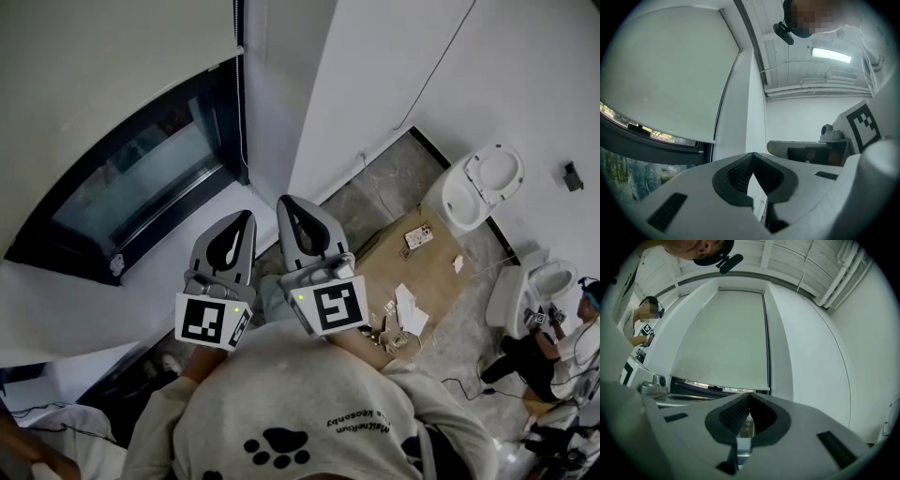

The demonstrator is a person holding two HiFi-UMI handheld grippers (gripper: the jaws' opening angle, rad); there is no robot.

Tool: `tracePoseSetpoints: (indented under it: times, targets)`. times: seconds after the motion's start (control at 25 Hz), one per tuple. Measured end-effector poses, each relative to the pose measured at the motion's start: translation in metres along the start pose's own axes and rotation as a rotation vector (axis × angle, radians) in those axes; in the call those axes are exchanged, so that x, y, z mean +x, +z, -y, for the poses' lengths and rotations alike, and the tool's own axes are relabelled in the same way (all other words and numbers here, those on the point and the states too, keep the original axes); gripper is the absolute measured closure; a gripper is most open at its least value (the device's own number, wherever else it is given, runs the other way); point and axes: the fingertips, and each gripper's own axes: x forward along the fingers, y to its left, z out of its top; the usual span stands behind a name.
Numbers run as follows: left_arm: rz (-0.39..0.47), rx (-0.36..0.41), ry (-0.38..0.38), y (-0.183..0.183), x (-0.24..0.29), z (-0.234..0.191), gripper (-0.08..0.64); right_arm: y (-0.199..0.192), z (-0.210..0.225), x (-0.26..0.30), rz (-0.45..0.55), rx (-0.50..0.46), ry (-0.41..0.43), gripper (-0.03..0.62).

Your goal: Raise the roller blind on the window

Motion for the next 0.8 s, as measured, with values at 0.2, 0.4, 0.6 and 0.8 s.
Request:
tracePoseSetpoints:
  times: [0.2,0.4,0.6,0.8]
  targets:
    - [0.006,0.007,-0.007,-0.001,0.021,-0.016,0.552,-0.004,0.012,0.026,0.006,-0.006,0.001,0.584]
    - [0.011,0.006,0.002,-0.006,0.046,-0.037,0.552,-0.013,0.026,0.057,-0.001,-0.016,0.006,0.584]
    - [0.009,0.007,-0.002,-0.006,0.079,-0.059,0.552,-0.017,0.044,0.092,-0.024,-0.027,-0.003,0.584]
    - [0.016,0.010,0.008,-0.003,0.107,-0.075,0.552,-0.024,0.058,0.117,-0.039,-0.030,0.022,0.584]
